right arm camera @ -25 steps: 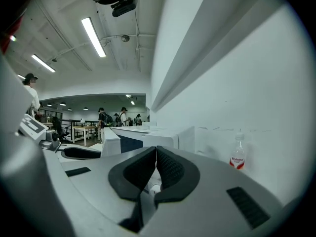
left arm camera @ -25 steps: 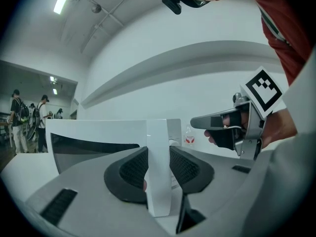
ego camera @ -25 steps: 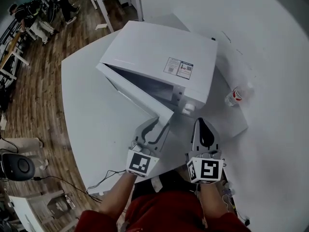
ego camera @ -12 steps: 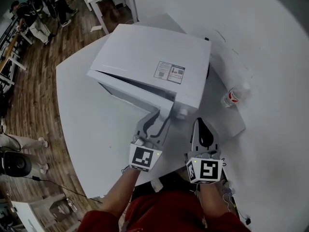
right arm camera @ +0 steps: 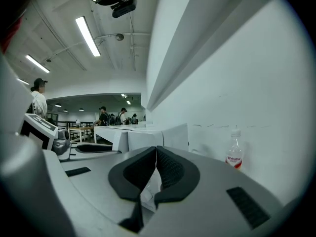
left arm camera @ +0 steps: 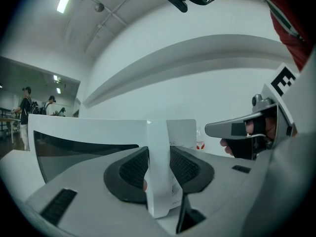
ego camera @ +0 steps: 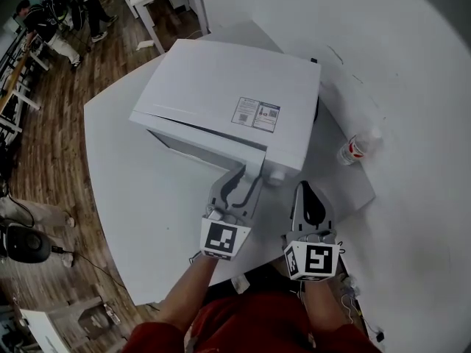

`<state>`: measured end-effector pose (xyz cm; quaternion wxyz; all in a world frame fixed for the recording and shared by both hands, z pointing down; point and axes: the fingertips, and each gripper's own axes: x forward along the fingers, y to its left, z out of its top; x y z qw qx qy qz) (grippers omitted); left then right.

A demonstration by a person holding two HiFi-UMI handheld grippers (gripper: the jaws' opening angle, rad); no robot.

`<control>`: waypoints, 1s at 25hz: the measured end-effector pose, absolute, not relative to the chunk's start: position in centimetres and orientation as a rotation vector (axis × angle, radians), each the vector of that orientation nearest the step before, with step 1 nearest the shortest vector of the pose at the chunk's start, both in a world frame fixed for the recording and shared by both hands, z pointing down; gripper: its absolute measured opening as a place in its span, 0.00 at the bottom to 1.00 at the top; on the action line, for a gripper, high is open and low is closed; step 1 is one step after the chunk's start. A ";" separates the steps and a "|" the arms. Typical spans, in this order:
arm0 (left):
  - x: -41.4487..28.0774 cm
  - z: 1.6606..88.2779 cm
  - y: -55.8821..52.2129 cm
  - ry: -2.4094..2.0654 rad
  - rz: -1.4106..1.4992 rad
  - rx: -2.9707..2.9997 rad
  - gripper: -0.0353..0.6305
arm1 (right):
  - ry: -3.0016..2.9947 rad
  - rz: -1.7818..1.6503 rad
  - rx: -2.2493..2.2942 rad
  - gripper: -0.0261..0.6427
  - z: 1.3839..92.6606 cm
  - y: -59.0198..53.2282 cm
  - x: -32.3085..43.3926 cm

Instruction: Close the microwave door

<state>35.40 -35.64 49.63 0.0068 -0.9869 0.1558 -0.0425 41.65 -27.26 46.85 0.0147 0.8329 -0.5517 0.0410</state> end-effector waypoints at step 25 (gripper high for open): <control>32.5 48.5 -36.2 0.522 -0.172 -3.047 0.28 | -1.727 0.085 2.585 0.07 44.6 -27.8 39.2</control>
